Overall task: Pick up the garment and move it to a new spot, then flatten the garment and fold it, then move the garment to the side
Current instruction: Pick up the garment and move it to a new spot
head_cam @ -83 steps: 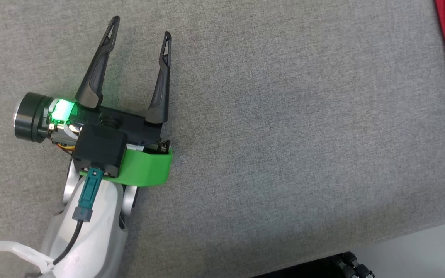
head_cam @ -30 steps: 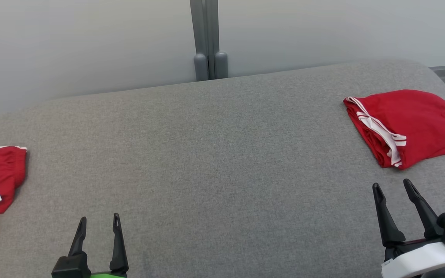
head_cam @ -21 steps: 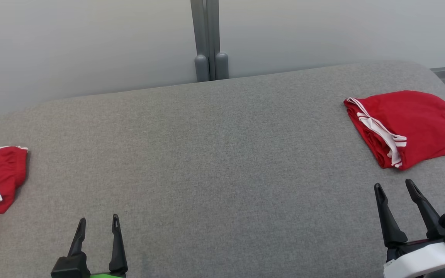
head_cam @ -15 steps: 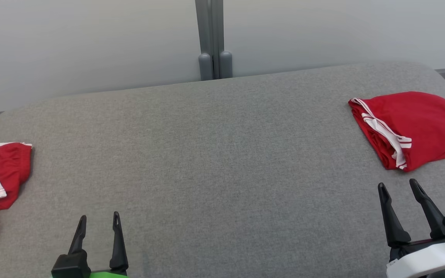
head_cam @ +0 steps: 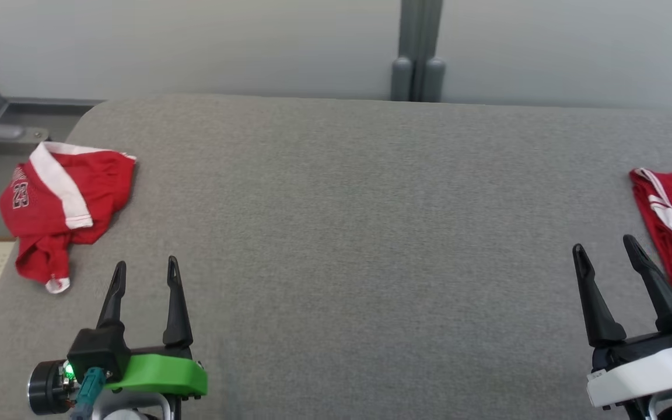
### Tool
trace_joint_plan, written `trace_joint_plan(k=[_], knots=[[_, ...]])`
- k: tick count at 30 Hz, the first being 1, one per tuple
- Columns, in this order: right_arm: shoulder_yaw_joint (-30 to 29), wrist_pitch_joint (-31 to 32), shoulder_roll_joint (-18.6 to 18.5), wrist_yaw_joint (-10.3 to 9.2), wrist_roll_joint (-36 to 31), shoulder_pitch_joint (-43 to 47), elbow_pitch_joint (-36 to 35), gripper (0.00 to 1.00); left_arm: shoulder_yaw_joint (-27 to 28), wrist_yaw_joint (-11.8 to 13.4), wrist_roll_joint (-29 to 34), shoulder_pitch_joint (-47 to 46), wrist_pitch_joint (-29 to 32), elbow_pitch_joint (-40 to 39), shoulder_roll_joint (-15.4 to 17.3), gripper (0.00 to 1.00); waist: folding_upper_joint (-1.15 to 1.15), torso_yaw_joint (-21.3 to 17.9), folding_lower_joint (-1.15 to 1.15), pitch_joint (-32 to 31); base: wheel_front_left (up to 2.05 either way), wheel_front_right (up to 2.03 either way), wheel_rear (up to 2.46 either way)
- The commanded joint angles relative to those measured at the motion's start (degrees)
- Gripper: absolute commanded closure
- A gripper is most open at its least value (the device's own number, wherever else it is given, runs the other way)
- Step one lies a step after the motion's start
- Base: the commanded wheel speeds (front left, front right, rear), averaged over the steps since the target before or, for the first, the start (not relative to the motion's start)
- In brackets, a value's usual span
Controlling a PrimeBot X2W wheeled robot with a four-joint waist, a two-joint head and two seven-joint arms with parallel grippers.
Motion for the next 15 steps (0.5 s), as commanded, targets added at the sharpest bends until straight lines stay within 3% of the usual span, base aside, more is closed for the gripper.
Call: trace_joint_plan(k=[1, 8, 15], knots=[[0.0, 0.4, -0.5, -0.09, 0.0, -0.9, -0.6, 0.00, 0.5, -0.3, 0.4, -1.2, 0.0, 0.1, -0.3, 0.00, 0.00, 8.3, 0.00, 3.4, 0.00, 0.00, 0.00], [1.0, 1.5, -2.4, -0.09, -0.6, -2.8, -2.3, 0.00, 3.0, -1.5, 0.8, -3.0, 0.0, 0.7, -1.9, 0.00, 0.00, 15.0, 0.00, 5.5, 0.00, 0.00, 0.00], [0.9, 3.6, -4.1, -0.09, -0.6, -4.7, -5.1, 0.00, 5.1, -2.4, 1.1, -5.7, 0.0, 1.4, -3.4, 0.00, 0.00, 17.0, 0.00, 9.8, 0.00, 0.00, 0.00]])
